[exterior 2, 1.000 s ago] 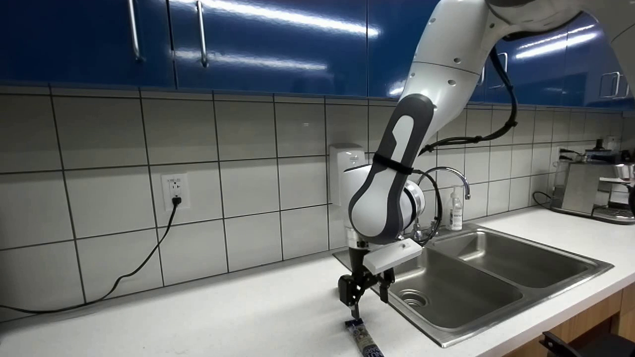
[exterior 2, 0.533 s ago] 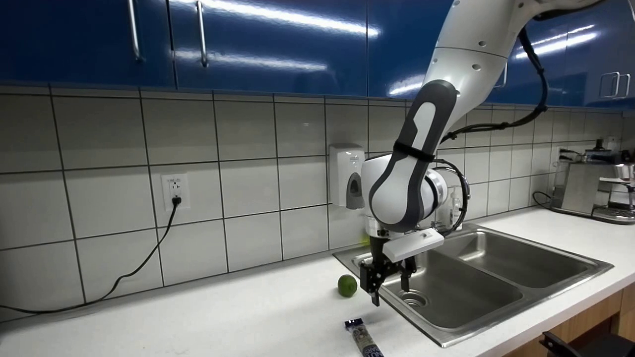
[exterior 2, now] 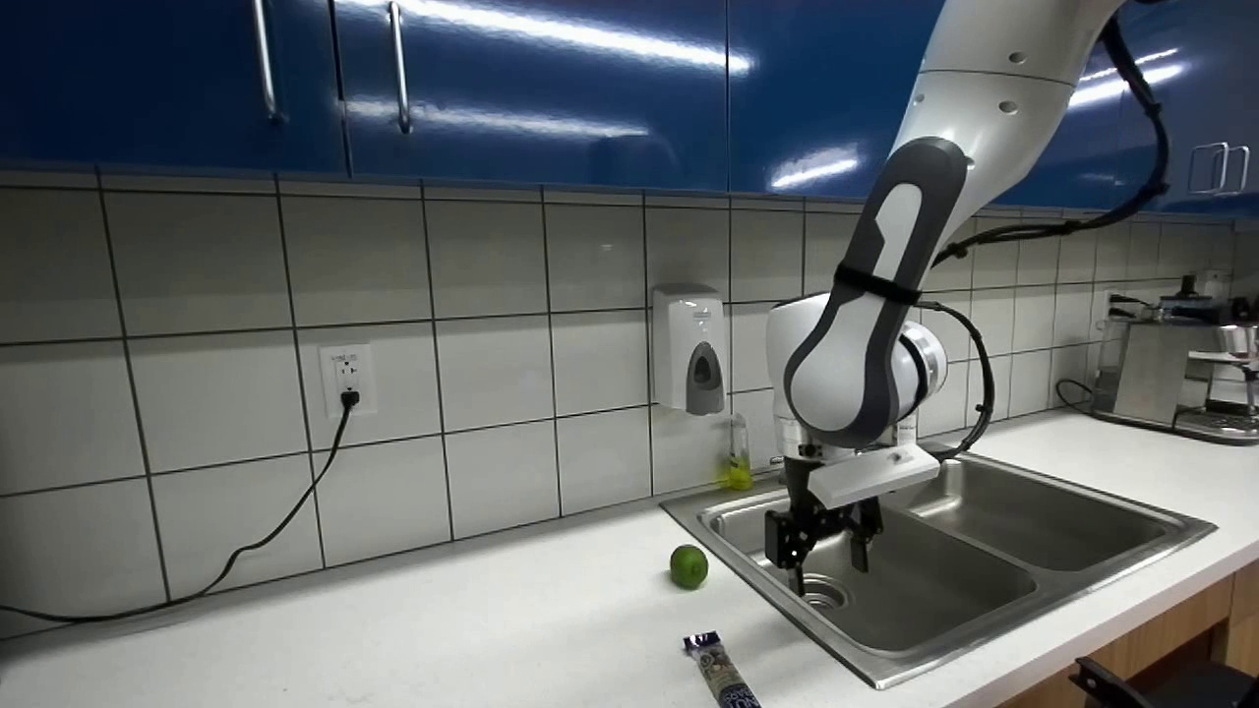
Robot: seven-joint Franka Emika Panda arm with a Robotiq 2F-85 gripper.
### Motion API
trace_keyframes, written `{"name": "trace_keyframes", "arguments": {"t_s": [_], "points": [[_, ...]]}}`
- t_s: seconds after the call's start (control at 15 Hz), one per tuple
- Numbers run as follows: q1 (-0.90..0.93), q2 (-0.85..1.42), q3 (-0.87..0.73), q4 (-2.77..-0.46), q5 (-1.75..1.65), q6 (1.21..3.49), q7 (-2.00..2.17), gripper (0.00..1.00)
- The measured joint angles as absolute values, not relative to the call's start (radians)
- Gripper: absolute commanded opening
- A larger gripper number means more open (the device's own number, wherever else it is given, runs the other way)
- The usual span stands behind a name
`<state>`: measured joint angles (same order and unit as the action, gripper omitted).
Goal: Remove the snack bar from the sink and place it on the counter top
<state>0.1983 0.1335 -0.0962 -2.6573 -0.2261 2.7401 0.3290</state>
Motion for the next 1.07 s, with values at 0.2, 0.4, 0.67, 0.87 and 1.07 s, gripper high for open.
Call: {"name": "trace_keyframes", "arguments": {"t_s": [0.2, 0.4, 0.67, 0.87, 1.07], "points": [[0.178, 0.099, -0.102, -2.697, -0.257, 2.74, 0.365, 1.0], [0.16, 0.071, -0.102, -2.728, -0.287, 2.74, 0.406, 1.0], [0.153, 0.051, -0.102, -2.746, -0.301, 2.74, 0.426, 1.0], [0.153, 0.05, -0.102, -2.747, -0.301, 2.74, 0.427, 1.0], [0.153, 0.05, -0.102, -2.747, -0.301, 2.74, 0.427, 1.0]]}}
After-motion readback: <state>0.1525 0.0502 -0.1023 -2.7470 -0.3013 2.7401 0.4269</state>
